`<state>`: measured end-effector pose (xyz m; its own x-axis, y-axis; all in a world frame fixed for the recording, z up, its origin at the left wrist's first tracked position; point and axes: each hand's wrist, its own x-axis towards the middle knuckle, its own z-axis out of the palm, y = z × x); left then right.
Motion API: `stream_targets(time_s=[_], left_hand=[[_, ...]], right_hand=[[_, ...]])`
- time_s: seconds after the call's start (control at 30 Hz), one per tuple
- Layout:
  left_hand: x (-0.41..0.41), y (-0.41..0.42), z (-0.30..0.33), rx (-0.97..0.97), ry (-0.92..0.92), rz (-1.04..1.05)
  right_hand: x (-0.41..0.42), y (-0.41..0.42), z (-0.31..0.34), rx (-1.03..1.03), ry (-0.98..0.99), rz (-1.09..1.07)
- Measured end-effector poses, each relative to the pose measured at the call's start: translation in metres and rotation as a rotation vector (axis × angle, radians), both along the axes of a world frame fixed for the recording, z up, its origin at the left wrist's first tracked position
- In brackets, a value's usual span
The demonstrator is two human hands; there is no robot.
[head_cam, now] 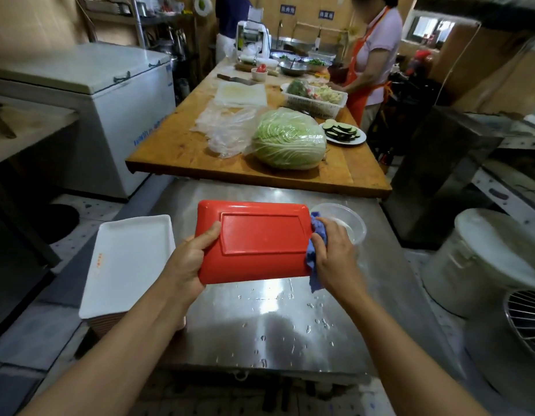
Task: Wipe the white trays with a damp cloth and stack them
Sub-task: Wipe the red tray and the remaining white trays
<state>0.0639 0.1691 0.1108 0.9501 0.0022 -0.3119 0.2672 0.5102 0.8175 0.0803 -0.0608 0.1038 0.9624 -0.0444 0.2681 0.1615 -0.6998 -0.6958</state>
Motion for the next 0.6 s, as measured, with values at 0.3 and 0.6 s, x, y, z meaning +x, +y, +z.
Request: stream_targets(time_s=[0.3, 0.6], left_hand=[[0.003, -0.021, -0.017, 0.098, 0.013, -0.014], [0.0, -0.056, -0.029, 0.176, 0.054, 0.013]], right_hand=[[-0.04, -0.07, -0.057, 0.108, 0.333, -0.229], [-0.037, -0.119, -0.117, -0.219, 0.67, -0.115]])
